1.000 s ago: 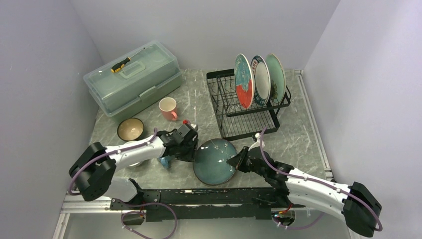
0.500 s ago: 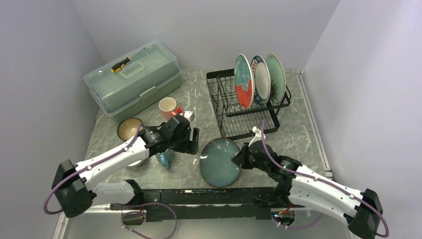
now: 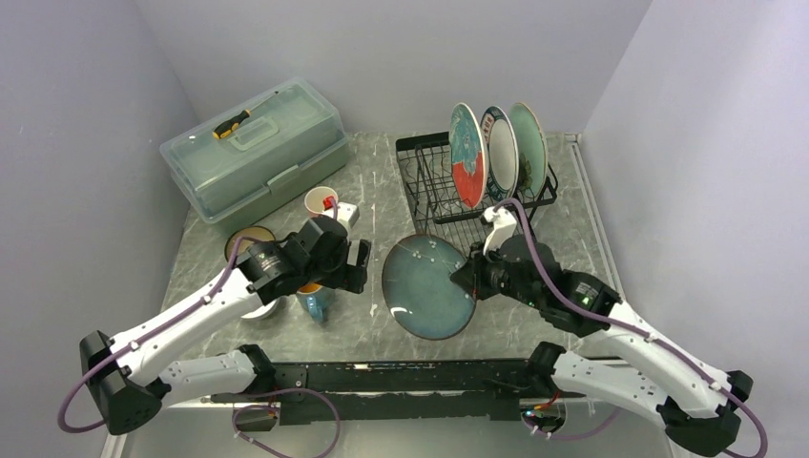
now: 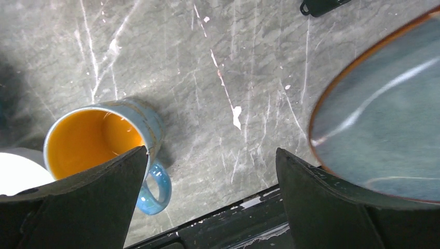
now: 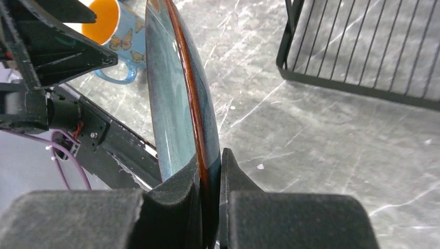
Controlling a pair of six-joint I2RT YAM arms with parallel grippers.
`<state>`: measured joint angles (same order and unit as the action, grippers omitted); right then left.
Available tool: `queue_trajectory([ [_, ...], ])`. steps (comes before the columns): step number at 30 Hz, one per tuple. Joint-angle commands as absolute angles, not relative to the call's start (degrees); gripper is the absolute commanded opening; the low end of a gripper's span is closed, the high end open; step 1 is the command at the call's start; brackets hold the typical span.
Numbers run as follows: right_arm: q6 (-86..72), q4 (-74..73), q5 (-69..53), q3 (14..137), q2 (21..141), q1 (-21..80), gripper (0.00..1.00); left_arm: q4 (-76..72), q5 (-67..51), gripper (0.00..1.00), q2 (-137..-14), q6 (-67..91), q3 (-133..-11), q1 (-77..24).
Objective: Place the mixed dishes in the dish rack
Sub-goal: Pick up the plate from the corner of the board, then insert the plate into the dish rack.
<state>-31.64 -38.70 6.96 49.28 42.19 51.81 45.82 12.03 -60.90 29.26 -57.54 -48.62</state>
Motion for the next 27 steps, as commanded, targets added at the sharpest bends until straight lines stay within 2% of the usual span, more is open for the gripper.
queue_trajectory([
  [1, -23.72, -38.4, 7.0, 61.17, 43.3, 52.03, 0.0, 49.2, 15.61, 0.99, -58.49, 27.25, -60.44, -48.85],
  [16, -14.98, -44.51, 20.81, 95.24, 60.19, 52.03, 0.0, 51.41, 17.76, 0.99, -56.05, 25.13, -57.79, -48.86],
  [27, -8.49, -37.73, 31.42, 105.73, 69.5, 52.21, 0.0, 52.36, 19.51, 0.99, -54.63, 25.75, -57.34, -48.81],
])
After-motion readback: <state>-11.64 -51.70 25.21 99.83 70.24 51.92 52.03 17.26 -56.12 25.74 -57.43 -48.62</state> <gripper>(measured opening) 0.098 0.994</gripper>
